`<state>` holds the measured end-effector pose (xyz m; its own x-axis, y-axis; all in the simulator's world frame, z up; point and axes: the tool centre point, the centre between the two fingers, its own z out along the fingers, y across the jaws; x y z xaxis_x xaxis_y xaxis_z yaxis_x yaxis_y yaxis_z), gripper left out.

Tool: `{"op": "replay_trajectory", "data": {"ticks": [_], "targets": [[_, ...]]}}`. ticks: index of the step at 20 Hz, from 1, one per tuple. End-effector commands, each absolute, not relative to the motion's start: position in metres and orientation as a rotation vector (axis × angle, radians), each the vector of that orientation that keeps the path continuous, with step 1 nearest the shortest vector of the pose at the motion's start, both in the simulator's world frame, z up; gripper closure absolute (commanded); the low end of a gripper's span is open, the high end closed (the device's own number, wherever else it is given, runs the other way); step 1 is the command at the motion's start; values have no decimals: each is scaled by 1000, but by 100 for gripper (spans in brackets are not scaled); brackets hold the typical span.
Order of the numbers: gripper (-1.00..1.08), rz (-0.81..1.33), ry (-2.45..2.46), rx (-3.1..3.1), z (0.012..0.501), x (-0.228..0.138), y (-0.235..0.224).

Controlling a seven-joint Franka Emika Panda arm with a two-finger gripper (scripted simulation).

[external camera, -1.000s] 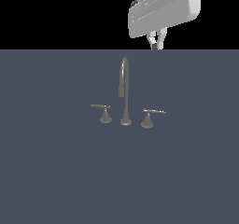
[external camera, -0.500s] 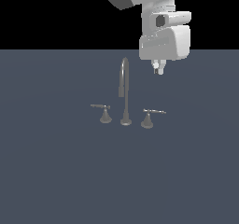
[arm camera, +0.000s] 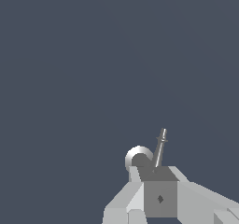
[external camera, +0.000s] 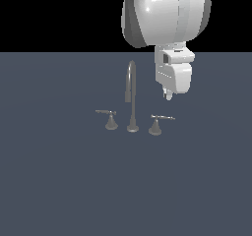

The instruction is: Turn on the faucet by rotating a designated handle.

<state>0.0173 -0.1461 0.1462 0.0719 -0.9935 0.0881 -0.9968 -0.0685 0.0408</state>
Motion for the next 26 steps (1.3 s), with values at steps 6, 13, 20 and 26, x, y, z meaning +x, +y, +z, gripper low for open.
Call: {"op": "replay_trajectory", "data": {"ticks": [6, 13, 20, 26], "targets": [[108, 29, -2291, 2092, 97, 25, -154], [108, 7, -2404, 2009, 72, 28, -156], [108, 0, -2434, 1986, 65, 29, -157], [108, 0, -2433, 1986, 65, 19, -159]]}}
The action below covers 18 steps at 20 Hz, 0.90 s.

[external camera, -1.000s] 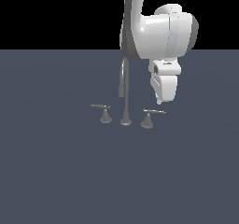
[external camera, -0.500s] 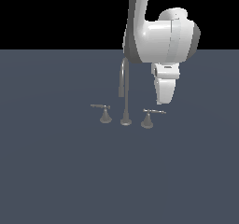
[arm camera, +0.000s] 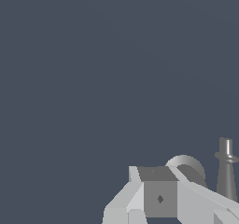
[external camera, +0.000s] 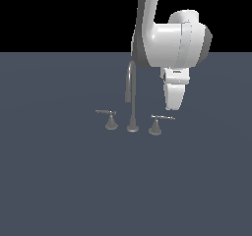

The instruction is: Turn on the faucet by rotating a designated handle.

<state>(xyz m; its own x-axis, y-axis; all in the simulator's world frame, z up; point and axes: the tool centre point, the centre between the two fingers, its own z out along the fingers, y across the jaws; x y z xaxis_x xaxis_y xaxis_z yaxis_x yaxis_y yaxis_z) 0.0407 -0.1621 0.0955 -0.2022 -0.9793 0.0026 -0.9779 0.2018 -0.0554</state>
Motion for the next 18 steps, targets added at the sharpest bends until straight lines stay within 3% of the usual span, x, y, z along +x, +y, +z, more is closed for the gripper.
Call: {"op": "replay_trajectory", "data": {"ticks": [1, 18], "targets": [[108, 0, 2434, -1987, 65, 16, -160], [108, -8, 2432, -1982, 66, -24, -157]]}}
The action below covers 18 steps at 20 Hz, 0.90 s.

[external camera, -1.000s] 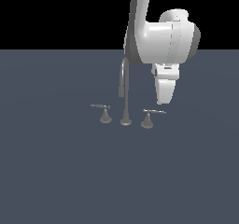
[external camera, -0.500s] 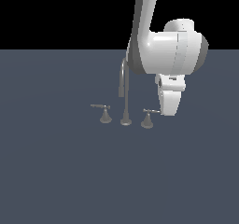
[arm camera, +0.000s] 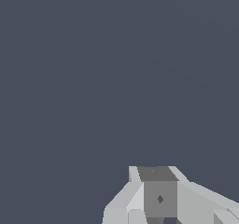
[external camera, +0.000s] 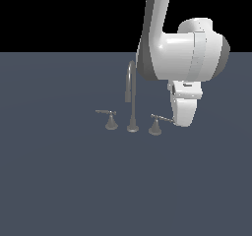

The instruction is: Turn on the faucet by rotating a designated handle.

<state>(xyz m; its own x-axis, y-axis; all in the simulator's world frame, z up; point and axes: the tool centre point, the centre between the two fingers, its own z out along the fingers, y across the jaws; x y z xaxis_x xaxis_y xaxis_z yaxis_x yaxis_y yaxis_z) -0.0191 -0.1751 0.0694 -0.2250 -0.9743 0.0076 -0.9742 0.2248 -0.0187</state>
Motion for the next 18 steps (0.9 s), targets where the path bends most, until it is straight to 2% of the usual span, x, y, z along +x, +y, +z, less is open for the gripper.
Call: {"op": "replay_trajectory", "data": {"ticks": [1, 9, 10, 18], "targets": [[108, -7, 2433, -1982, 66, -27, -155], [108, 0, 2434, -1986, 65, -50, -144], [108, -20, 2462, -1951, 68, -47, -163], [108, -5, 2441, -1978, 66, -57, -115]]}}
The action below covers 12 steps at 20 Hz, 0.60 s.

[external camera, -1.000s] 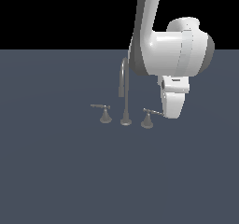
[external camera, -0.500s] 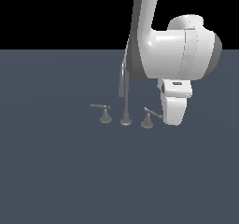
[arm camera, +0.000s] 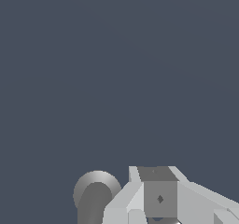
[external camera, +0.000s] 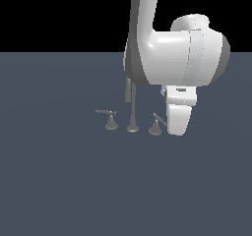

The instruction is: Turn on the faucet by rotating a designated handle.

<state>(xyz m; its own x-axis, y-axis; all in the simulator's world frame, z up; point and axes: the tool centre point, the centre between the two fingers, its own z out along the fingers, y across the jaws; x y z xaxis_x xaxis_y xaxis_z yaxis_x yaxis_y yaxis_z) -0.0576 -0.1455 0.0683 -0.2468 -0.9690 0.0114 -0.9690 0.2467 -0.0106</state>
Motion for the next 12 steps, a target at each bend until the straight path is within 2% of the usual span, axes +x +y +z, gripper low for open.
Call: {"op": "replay_trajectory", "data": {"ticks": [1, 3, 4, 12], "targets": [[108, 3, -2438, 1981, 65, -58, -109], [108, 1, -2436, 1984, 65, -60, -103], [108, 22, -2478, 1917, 68, -62, -137], [108, 6, -2447, 1967, 66, -43, -84]]}}
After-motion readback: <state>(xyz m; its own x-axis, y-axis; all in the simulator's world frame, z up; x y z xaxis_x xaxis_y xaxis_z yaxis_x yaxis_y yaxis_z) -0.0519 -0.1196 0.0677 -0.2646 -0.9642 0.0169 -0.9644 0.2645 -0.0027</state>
